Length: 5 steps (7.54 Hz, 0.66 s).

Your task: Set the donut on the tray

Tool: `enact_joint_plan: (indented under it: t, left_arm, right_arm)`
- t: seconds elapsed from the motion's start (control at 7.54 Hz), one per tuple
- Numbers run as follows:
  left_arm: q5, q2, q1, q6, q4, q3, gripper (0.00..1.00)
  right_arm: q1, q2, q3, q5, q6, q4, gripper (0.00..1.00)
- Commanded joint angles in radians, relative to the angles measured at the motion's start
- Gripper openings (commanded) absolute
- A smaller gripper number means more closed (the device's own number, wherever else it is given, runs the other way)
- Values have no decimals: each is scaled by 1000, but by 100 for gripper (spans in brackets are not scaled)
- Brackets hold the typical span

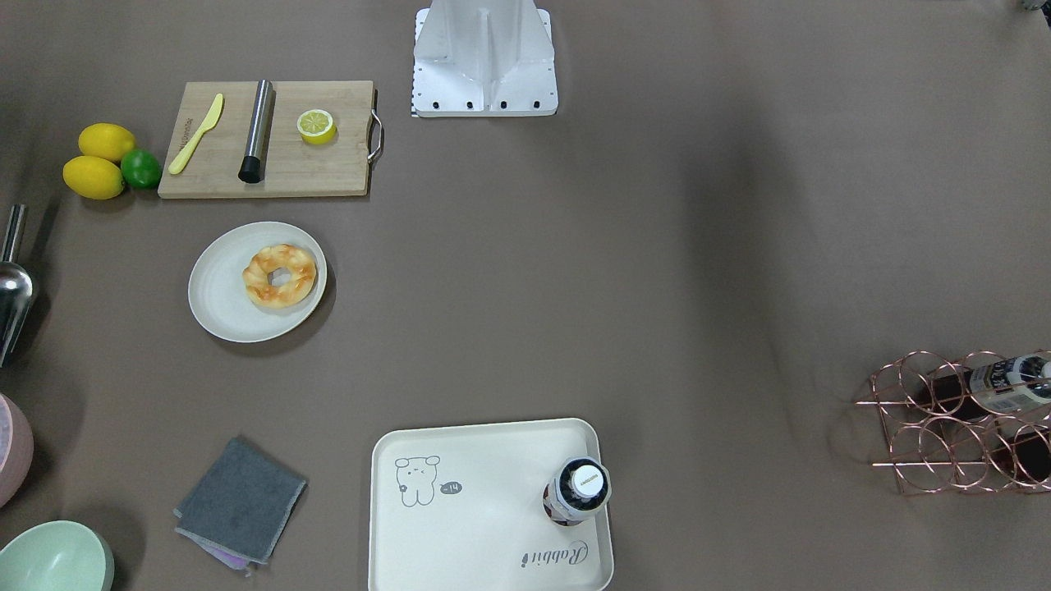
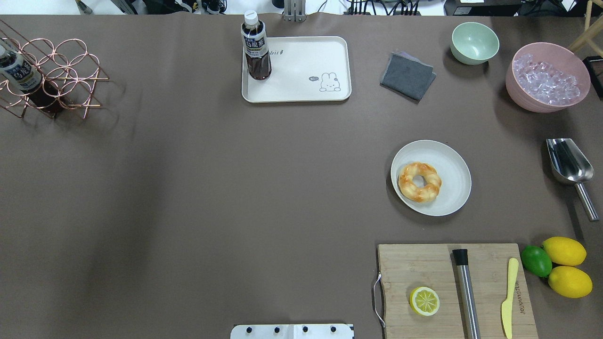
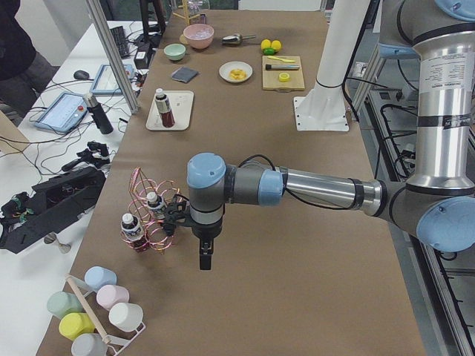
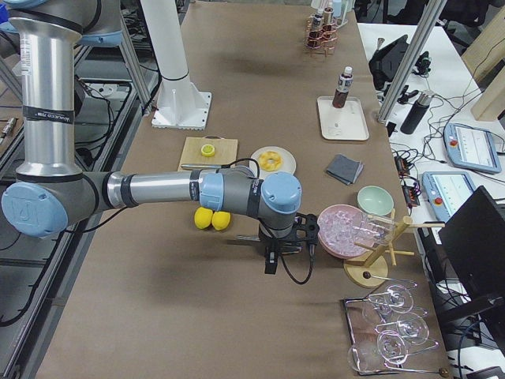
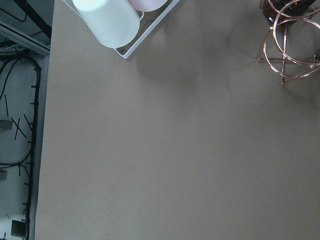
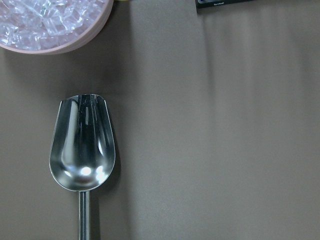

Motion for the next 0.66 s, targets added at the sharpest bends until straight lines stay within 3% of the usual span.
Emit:
enact_joint_plan:
  t: [0.0, 0.27, 0.4, 0.53]
  left_arm:
    - [2, 0, 0, 0, 0, 0, 98]
    - [2, 0, 0, 0, 0, -3, 98]
    - [2, 0, 0, 0, 0, -4, 98]
    - [2, 0, 0, 0, -1, -4, 98]
  right_arm:
    - [0, -5, 3, 18, 5, 16, 100]
    - [-38, 0, 3, 136, 17, 18, 100]
    - [-79, 10, 12, 146, 112, 45, 100]
    - [-130, 11, 23, 121, 284, 143, 100]
